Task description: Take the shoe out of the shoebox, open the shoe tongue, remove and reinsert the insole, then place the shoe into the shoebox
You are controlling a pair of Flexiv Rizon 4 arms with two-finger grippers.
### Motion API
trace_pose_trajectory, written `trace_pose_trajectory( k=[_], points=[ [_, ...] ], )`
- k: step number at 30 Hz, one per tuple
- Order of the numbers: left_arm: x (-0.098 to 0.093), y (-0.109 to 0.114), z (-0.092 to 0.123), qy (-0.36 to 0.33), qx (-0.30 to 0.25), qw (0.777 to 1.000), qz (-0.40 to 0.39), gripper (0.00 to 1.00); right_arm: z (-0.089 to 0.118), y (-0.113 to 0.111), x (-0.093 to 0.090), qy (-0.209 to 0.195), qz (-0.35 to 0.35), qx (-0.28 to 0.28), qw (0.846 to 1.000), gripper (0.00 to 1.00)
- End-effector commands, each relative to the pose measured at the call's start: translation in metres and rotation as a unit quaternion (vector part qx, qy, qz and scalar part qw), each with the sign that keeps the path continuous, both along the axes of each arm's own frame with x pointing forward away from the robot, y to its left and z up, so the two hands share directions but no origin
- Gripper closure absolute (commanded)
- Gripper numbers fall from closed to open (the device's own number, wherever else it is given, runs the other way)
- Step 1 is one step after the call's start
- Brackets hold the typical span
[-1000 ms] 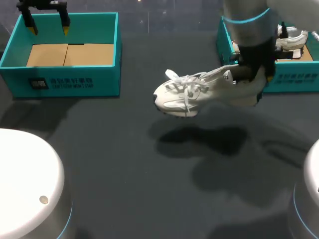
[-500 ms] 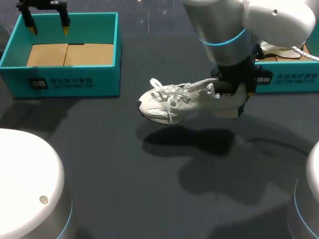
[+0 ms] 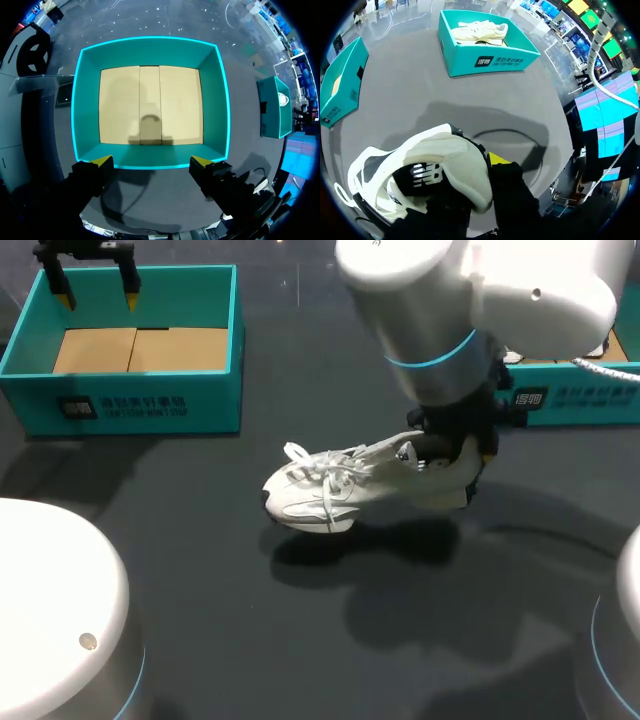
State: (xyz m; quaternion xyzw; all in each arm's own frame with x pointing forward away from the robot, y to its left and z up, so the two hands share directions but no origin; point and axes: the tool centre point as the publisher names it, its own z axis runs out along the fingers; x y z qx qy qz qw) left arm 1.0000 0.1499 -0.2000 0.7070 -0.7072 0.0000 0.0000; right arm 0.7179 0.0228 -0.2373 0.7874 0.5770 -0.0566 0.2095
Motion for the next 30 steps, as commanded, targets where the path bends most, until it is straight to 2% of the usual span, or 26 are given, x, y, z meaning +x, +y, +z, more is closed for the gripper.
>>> trace_pose_trajectory(
  k=[1,8,16,24,30],
  points=[
    [0.000,0.000,0.000,0.000,0.000,1.000,0.000,0.00,-0.027,0.035,-0.019,-0.016,-0.036,-0.019,0.999,1.00],
    [0.000,0.000,0.000,0.000,0.000,1.000,0.000,0.00,-0.058,0.052,-0.022,-0.005,-0.050,0.001,0.999,1.00],
    [0.000,0.000,0.000,0.000,0.000,1.000,0.000,0.00,-0.090,0.064,-0.018,0.019,-0.078,-0.002,0.997,1.00],
    [0.000,0.000,0.000,0.000,0.000,1.000,0.000,0.00,-0.109,0.063,-0.009,0.031,-0.095,0.011,0.995,1.00],
    [0.000,0.000,0.000,0.000,0.000,1.000,0.000,0.00,-0.118,0.063,-0.012,0.034,-0.104,0.024,0.994,1.00]
  ],
)
